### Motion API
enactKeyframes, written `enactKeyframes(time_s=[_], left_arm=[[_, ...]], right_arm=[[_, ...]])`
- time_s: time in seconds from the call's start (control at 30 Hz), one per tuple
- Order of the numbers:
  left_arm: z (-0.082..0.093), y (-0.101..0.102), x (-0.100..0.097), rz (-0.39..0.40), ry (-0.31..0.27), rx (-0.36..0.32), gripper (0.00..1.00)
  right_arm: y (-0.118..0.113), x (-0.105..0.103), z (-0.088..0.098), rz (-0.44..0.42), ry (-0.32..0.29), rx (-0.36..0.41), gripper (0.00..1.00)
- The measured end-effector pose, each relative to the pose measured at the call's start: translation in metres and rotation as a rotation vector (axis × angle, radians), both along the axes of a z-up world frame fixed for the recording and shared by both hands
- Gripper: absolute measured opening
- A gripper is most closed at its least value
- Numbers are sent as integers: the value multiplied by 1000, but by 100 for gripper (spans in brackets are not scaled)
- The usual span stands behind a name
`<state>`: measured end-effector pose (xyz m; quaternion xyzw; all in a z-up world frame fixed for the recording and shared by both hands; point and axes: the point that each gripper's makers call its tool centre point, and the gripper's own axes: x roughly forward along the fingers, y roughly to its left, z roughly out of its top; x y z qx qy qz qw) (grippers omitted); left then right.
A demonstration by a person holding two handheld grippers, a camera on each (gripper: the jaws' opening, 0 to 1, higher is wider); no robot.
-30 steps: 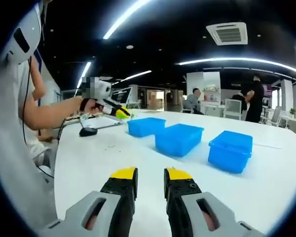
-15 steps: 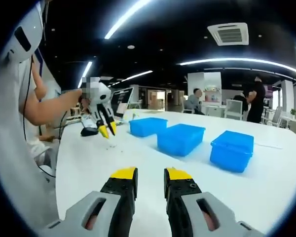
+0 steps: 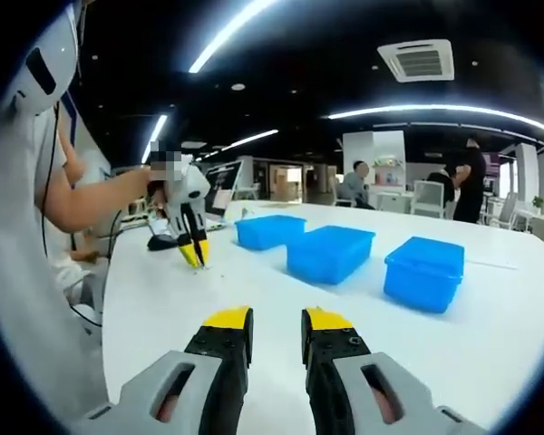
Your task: Pick up the resistors one by one and place each resistor into its matching bin, sorting the parts by color and model until every resistor is separated into the correct bin for its type
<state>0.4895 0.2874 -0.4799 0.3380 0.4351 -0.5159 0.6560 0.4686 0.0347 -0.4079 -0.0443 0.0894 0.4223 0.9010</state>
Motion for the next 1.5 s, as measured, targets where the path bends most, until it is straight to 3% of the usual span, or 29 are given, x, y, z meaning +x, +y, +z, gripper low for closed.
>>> enactKeyframes(time_s=[0.3, 0.4, 0.6, 0.87, 1.07, 1.17, 1.23, 1.37, 1.43, 1.5], left_arm=[[-1, -2, -1, 12, 42, -2, 5], [0, -6, -6, 2, 96, -57, 5], [14, -8, -10, 16, 92, -116, 5], [50, -20, 8, 78, 41, -415, 5], [87, -16, 60, 229, -172, -629, 5], [108, -2, 97, 370, -325, -712, 5], [114, 18, 126, 503, -422, -712, 5], [118, 53, 165, 791, -484, -740, 6], [111, 78, 180, 954, -516, -684, 18], [110, 76, 182, 961, -501, -694, 22]], right_arm=[[-2, 0, 0, 1, 0, 7, 24], [-2, 1, -2, 0, 5, 8, 24], [-2, 2, -1, 7, -1, 14, 24], [5, 0, -1, 34, -4, 21, 24], [6, -2, -3, 46, 10, 16, 26], [5, -4, -5, 55, 25, 15, 28], [6, -6, -6, 62, 30, 11, 28], [9, -8, -7, 81, 30, -6, 28], [9, -8, -8, 82, 28, -10, 28], [8, -8, -8, 76, 30, -9, 28]])
